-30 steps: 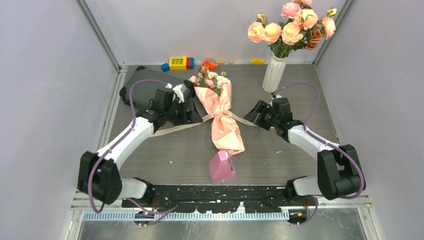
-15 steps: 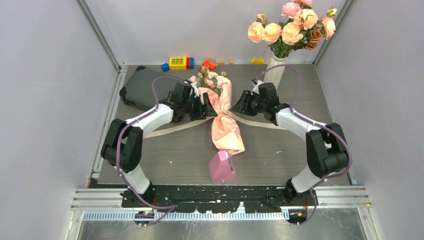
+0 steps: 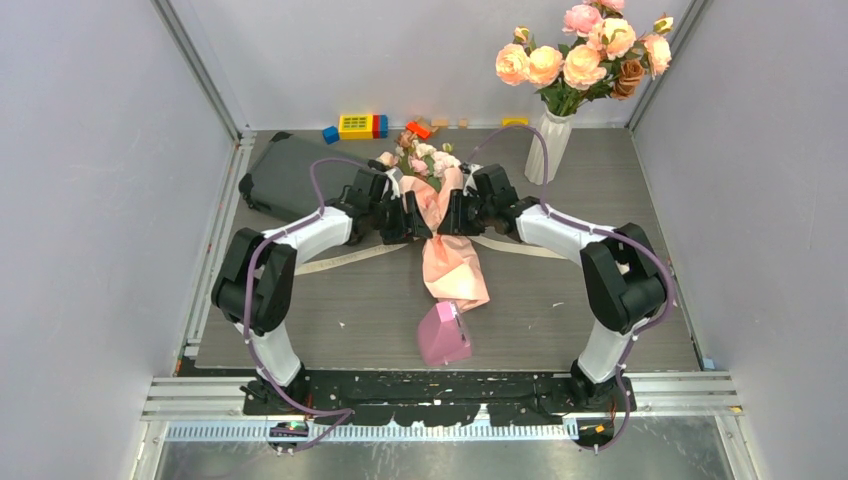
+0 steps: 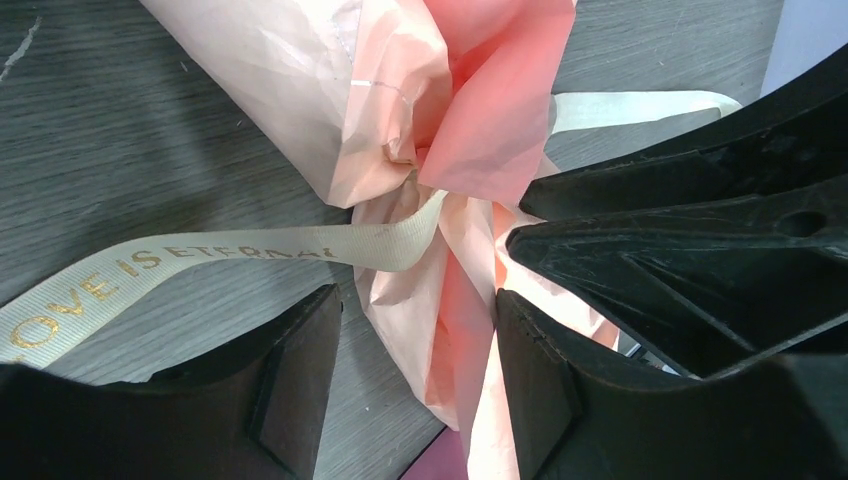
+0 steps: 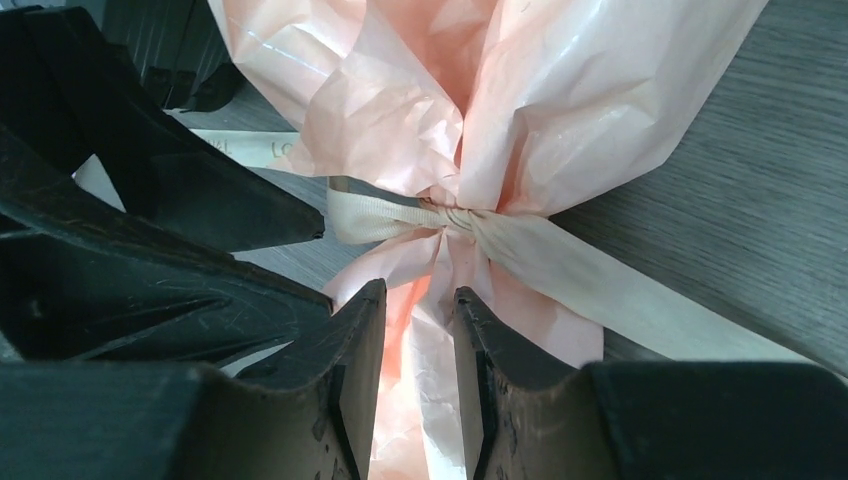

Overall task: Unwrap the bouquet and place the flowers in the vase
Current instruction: Untie the ribbon from the wrapping paper.

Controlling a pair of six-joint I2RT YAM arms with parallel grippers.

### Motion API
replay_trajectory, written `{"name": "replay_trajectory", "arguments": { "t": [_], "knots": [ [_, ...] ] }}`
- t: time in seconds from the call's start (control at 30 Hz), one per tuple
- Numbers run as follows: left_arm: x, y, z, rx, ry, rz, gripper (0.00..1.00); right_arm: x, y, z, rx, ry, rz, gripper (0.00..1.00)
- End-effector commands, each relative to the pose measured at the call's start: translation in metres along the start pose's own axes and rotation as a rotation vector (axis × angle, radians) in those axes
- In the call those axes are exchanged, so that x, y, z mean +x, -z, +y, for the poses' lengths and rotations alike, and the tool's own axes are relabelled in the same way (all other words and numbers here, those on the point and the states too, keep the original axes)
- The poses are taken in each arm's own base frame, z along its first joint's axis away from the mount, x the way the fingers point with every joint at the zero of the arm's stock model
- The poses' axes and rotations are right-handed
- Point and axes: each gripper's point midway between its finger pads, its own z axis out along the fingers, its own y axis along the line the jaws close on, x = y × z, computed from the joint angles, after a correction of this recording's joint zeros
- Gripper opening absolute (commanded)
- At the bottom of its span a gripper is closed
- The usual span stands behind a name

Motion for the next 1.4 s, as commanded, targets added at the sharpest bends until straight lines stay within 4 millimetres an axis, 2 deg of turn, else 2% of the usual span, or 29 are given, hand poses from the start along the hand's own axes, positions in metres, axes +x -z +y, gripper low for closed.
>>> {"name": "replay_trajectory", "arguments": {
  "t": [0.0,0.2,0.43,0.77,0.83,0.9,0.93,1.0,1.17,1.37],
  "knots": [
    [-0.013,0.0,-0.011,0.023,-0.027,-0.035,0.6,-0.015,-0.006,0.004,0.042,-0.014,-0.058,0.36],
    [-0.011,-0.004,-0.007,0.016,-0.034,-0.029,0.6,-0.02,-0.008,-0.007,0.131,-0.015,-0.097,0.36],
    [-0.011,-0.007,-0.006,0.013,-0.037,-0.023,0.61,-0.026,-0.012,-0.008,0.153,-0.002,-0.112,0.37],
    [-0.011,-0.015,-0.013,0.032,-0.049,-0.017,0.64,-0.015,-0.028,-0.013,0.175,0.014,-0.083,0.35],
    [-0.009,-0.017,-0.013,0.034,-0.051,-0.011,0.58,-0.014,-0.029,-0.013,0.179,0.013,-0.081,0.31],
    [-0.007,-0.019,-0.012,0.03,-0.054,-0.008,0.43,-0.014,-0.029,-0.013,0.184,0.01,-0.083,0.19],
    [-0.007,-0.02,-0.01,0.024,-0.057,-0.009,0.36,-0.014,-0.028,-0.014,0.19,0.007,-0.085,0.09],
    [-0.006,-0.02,-0.007,0.012,-0.06,-0.008,0.25,-0.016,-0.024,-0.015,0.204,-0.001,-0.104,0.01],
    [0.0,-0.019,0.004,-0.029,-0.065,0.005,0.0,-0.032,-0.004,-0.018,0.254,-0.03,-0.204,0.0],
    [0.008,-0.015,0.018,-0.09,-0.056,0.004,0.0,-0.045,0.019,-0.027,0.308,-0.078,-0.339,0.0]
  ]
}}
